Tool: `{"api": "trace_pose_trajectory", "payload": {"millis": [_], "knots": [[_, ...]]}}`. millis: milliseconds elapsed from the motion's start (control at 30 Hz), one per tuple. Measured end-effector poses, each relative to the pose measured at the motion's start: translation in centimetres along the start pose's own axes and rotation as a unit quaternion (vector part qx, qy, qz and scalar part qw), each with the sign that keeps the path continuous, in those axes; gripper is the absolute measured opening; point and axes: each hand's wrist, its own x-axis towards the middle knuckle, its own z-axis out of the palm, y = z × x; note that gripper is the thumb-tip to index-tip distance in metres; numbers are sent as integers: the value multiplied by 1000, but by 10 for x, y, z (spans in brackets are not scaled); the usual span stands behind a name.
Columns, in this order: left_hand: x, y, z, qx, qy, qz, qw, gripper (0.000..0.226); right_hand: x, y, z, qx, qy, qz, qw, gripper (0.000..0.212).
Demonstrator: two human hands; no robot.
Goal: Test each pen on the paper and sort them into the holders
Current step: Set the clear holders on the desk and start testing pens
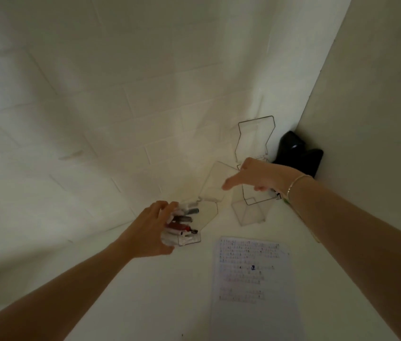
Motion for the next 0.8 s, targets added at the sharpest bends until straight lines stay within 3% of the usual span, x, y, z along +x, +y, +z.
{"api": "trace_pose_trajectory", "payload": {"millis": [167,267,367,600,800], "knots": [[6,10,-8,131,-15,71,989,96,-10,47,11,32,-55,63,996,78],[15,23,-15,183,-16,113,976,90,-18,68,24,40,-64,68,995,107],[23,36,-18,241,-22,145,959,92,-20,86,38,31,-56,68,996,112],[36,54,-15,371,-80,169,910,107,-18,110,61,60,-4,48,997,101],[49,57,-22,415,-64,188,888,103,-7,125,69,98,16,41,994,102]]}}
